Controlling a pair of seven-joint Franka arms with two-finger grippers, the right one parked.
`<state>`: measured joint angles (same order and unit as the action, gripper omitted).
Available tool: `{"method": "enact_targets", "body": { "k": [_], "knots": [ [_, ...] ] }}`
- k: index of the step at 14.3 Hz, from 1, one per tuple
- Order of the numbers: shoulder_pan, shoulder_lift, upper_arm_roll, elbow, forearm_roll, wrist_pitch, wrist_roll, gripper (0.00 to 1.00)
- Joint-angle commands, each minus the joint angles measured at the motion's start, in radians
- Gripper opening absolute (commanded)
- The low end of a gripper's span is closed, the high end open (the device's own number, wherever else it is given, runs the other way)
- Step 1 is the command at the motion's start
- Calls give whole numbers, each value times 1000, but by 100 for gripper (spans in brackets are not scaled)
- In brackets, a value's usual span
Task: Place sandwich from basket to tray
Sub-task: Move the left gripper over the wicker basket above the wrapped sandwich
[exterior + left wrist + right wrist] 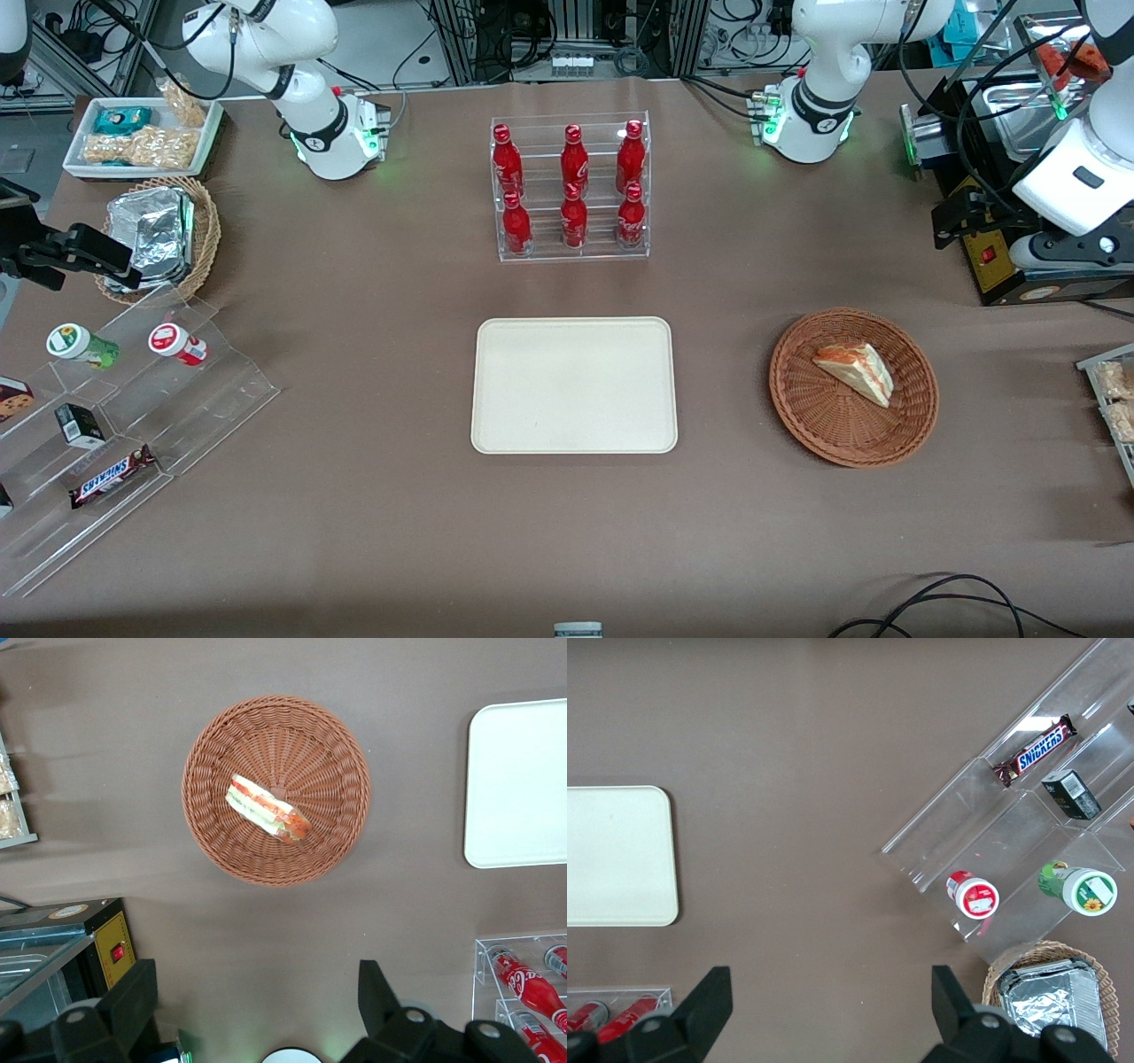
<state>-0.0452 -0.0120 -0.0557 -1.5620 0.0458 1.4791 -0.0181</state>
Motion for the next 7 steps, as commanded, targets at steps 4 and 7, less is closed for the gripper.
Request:
{"method": "enact_targets", "body": {
  "k": [4, 7],
  "knots": [
    [11, 30, -13, 25, -9, -14, 4, 100],
    [10, 35, -13, 23, -9, -35, 6, 100]
  ]
}}
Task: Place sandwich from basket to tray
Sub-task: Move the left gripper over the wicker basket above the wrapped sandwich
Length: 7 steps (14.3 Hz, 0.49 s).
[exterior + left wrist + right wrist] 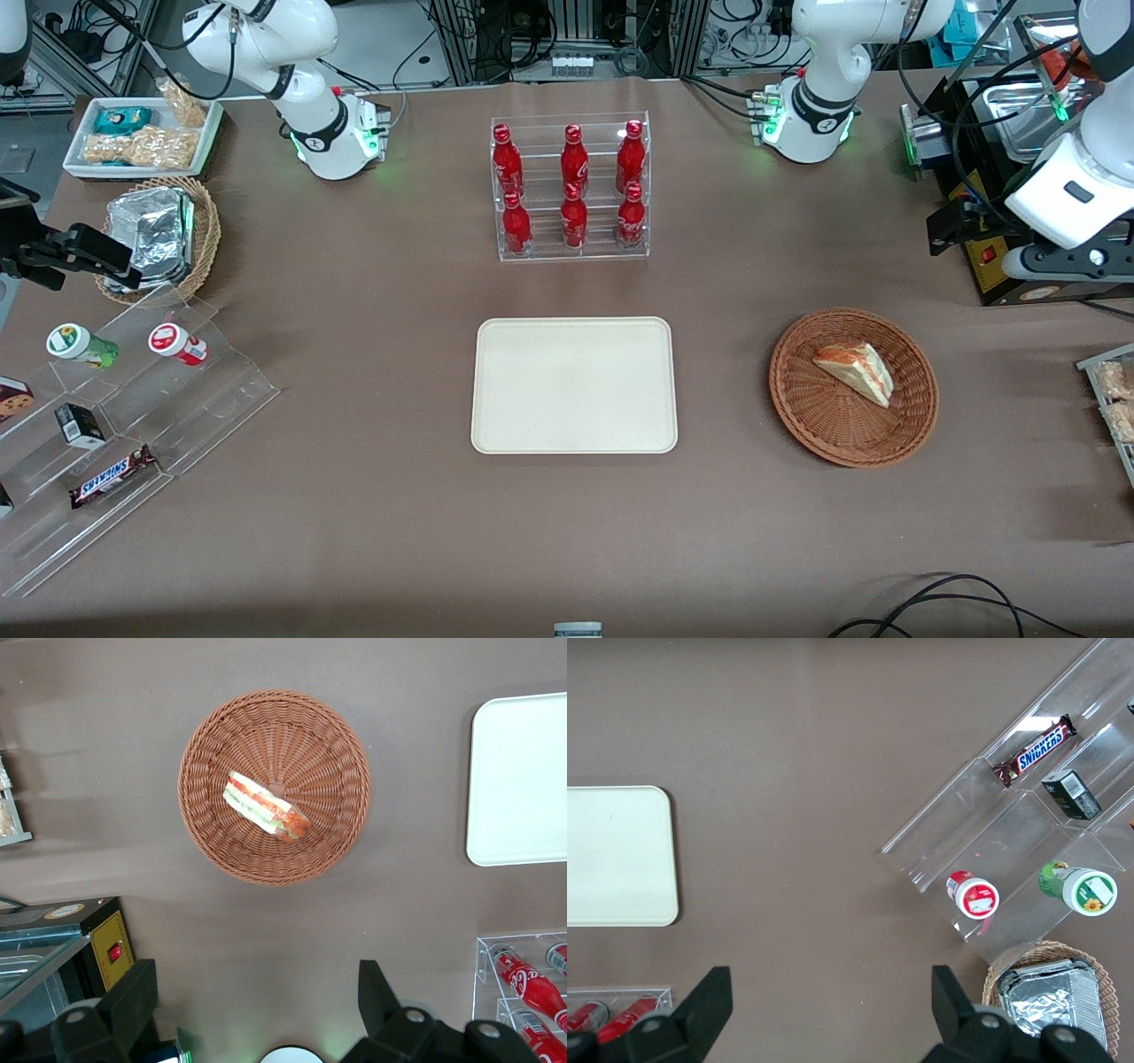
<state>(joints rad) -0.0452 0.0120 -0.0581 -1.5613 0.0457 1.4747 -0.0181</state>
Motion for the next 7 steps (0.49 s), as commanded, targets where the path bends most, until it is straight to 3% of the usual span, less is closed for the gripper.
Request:
{"method": "enact_targets", "body": {
  "k": [1, 7],
  "knots": [
    [10, 12, -11, 23, -9, -34, 6, 100],
    [13, 29, -11, -49, -10, -27, 3, 100]
  ]
}}
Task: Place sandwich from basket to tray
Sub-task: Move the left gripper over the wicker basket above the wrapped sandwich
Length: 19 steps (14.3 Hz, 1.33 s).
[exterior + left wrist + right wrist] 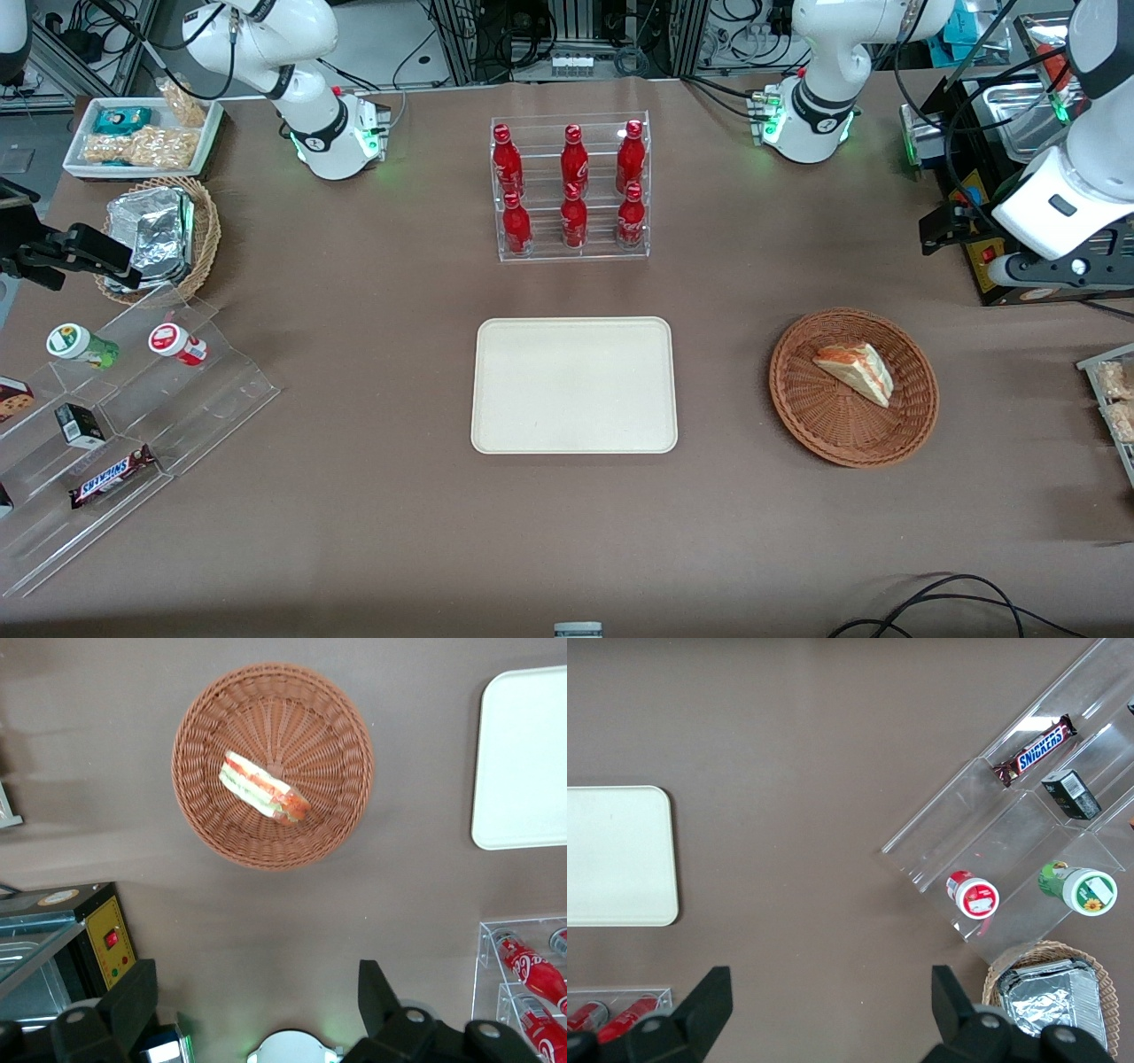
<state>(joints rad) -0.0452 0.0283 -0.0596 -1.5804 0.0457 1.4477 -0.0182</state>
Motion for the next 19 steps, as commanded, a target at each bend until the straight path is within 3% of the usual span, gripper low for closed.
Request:
{"method": "enact_targets", "body": {
  "k": [1, 11, 14, 19],
  "knots": [
    [14, 25, -9, -53, -10, 23, 1, 100],
    [39, 58, -5, -525, -6, 664, -144, 100],
    [48, 70, -3, -549, -6, 704, -364, 100],
    [47, 153, -3, -538, -7, 804, -967, 100]
  ]
}}
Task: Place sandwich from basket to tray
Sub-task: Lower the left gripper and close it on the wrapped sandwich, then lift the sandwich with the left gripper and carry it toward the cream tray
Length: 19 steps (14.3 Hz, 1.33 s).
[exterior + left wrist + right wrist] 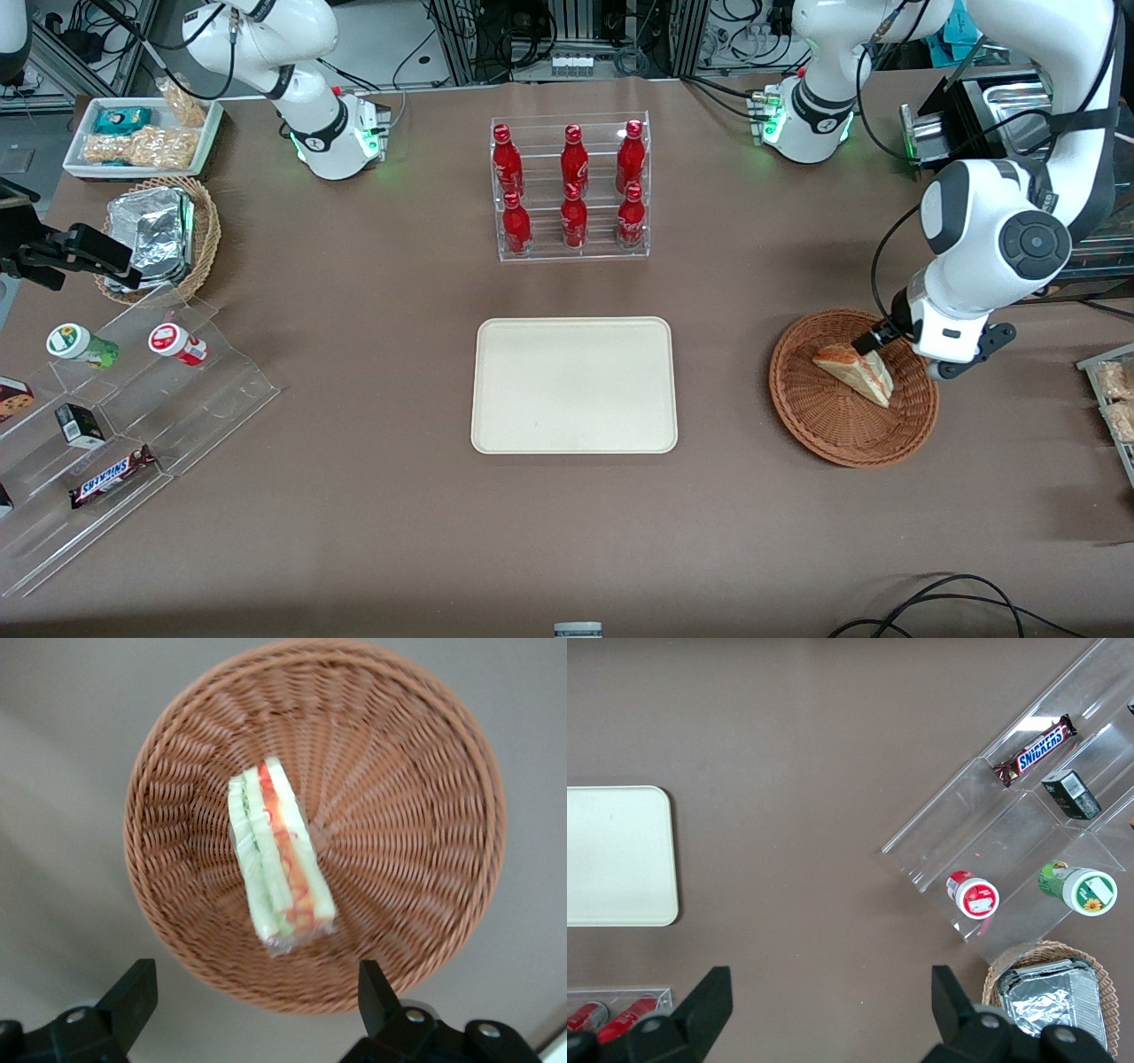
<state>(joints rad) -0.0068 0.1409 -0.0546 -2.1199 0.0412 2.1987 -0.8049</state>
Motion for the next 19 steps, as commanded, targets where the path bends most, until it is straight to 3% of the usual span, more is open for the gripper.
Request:
{"method": "enact_targets", "body": {
  "k": [1, 6, 7, 8, 9, 11, 15, 17, 19],
  "knots": [
    [10, 57, -8, 1, -1, 76, -247, 100],
    [10, 158, -8, 6, -4, 173, -381, 100],
    [10, 166, -8, 5, -4, 173, -401, 88],
    [8, 167, -8, -9, 2, 171, -419, 51],
    [8, 164, -8, -27, 3, 170, -418, 22],
    [7, 155, -8, -16, 14, 139, -416, 4],
    [-7, 148, -16, 161, 98, -189, -410, 0],
    [-48, 147, -24, 208, 131, -243, -393, 0],
    [-68, 143, -37, 228, 114, -254, -343, 0]
  ]
}}
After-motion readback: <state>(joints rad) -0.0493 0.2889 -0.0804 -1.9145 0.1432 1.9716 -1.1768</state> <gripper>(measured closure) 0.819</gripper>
